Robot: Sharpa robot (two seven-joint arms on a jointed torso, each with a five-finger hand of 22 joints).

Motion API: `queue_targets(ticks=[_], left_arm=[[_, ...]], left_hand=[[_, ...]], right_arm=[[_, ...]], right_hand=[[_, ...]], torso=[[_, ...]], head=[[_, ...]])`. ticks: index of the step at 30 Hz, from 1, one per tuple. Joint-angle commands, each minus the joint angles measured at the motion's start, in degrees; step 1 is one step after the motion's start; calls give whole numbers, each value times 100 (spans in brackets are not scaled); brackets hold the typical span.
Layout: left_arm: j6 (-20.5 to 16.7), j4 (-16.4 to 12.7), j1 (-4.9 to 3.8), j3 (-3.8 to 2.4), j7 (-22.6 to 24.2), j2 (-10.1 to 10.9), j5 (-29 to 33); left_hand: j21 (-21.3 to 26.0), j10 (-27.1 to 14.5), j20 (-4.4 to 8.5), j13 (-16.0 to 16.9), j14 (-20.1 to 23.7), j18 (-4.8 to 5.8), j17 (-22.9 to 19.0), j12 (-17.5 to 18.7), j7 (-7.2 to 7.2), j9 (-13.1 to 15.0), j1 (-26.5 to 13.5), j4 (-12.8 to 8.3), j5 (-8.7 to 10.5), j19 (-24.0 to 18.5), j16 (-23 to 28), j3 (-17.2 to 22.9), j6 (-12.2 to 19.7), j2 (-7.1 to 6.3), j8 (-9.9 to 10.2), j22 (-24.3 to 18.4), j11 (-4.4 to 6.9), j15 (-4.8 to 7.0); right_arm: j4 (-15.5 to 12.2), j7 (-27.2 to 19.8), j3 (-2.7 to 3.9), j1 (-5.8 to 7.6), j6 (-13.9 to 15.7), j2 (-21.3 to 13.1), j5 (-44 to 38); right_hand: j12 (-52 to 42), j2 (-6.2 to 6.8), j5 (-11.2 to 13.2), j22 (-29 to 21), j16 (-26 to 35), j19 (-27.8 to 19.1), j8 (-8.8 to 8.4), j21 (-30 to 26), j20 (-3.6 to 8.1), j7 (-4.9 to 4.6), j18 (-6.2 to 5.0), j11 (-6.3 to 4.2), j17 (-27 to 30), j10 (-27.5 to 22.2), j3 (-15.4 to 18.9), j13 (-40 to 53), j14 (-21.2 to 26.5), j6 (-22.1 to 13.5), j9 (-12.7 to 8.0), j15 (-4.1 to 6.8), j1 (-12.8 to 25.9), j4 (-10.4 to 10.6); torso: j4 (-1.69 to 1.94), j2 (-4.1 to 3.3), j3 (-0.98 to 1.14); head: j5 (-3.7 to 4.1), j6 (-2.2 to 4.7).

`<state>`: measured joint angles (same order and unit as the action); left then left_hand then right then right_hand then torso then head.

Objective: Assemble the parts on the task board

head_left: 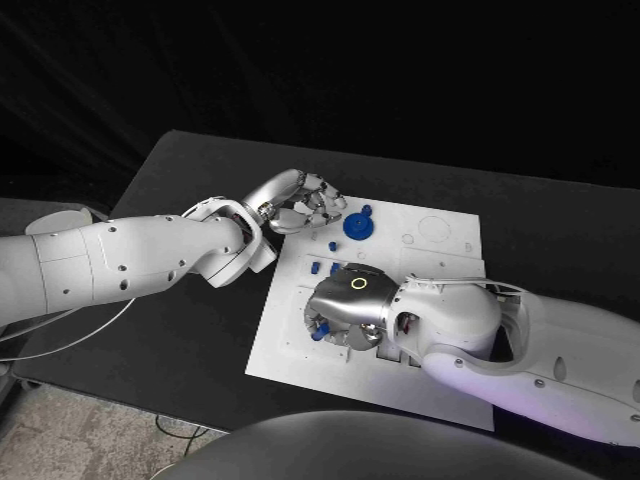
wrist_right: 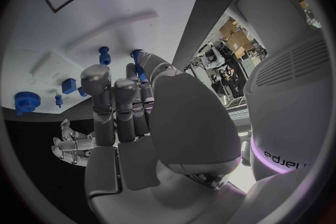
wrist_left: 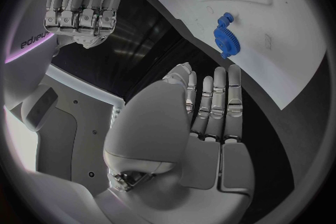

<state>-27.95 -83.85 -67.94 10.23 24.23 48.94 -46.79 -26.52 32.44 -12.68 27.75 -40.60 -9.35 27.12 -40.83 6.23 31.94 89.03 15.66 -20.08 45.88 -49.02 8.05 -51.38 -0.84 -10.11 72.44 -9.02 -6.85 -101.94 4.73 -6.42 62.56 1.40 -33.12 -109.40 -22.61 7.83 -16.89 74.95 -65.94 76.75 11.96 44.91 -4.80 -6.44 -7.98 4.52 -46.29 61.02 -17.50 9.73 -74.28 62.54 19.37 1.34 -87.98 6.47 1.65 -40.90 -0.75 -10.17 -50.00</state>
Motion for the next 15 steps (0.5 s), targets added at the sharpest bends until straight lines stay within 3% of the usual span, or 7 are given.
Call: queue_targets(ticks=[1,4,6,9,11,15], left_arm=[[98,1,2,-3,-5,-12,43],[104,5,2,-3,-16,-13,44],[108,7,2,-3,-24,-15,45],[111,11,2,-3,-32,-21,46],[113,14,2,-3,-37,-25,47],[119,20,2,-3,-49,-30,47]], left_hand=[[-21,-9,4,-8,-40,-83,-7,-27,21,7,52,2,-36,51,-14,36,37,17,-28,5,-43,16],[-21,-9,4,-8,-40,-83,-7,-27,21,7,52,2,-36,51,-14,36,37,17,-28,5,-43,16],[-21,-9,4,-8,-40,-83,-7,-27,21,7,52,2,-36,51,-14,36,37,17,-28,5,-43,16],[-21,-9,4,-8,-40,-83,-7,-27,21,7,52,2,-36,51,-14,36,37,17,-28,5,-43,16],[-23,-7,4,-13,-40,-82,-9,-28,25,8,58,-1,-40,52,-14,38,39,18,-30,10,-45,15],[-23,-7,4,-13,-40,-82,-9,-28,25,8,58,-1,-40,52,-14,38,39,18,-30,10,-45,15]], right_arm=[[-6,54,-4,-9,-151,-8,-79],[-2,52,-4,-10,-149,-2,-52],[7,48,-5,-10,-134,4,-7],[25,33,-5,-10,-87,14,78],[37,20,-5,-10,-27,17,142],[58,-7,-5,-10,127,12,234]], right_hand=[[24,26,-33,498,45,-44,13,-31,6,14,32,-154,14,127,2,-6,43,34,3,-9,-45,-42],[75,31,-7,493,63,-62,-54,-51,4,-6,33,-132,24,65,-6,-4,58,-76,2,-18,-2,-34],[140,53,73,479,103,-93,-244,-110,-7,-52,29,-90,72,-38,-20,-5,90,-385,-64,-38,53,-13],[274,112,311,454,148,-142,-613,-215,-39,80,19,-18,119,-304,-16,-12,127,-1006,-221,-79,208,75],[364,147,499,440,163,-165,-783,-270,-64,103,13,41,132,-515,35,-18,140,-1308,-311,-104,341,155],[428,177,789,412,195,-204,-836,-396,-113,220,-1,117,162,-890,237,26,177,-1750,-469,-141,524,263]], torso=[[-3,0,-6],[-4,0,-4],[-1,1,-5],[-1,5,-6],[0,5,-4],[0,1,-1]], head=[[-1,0],[3,0],[14,0],[18,0],[15,0],[16,0]])
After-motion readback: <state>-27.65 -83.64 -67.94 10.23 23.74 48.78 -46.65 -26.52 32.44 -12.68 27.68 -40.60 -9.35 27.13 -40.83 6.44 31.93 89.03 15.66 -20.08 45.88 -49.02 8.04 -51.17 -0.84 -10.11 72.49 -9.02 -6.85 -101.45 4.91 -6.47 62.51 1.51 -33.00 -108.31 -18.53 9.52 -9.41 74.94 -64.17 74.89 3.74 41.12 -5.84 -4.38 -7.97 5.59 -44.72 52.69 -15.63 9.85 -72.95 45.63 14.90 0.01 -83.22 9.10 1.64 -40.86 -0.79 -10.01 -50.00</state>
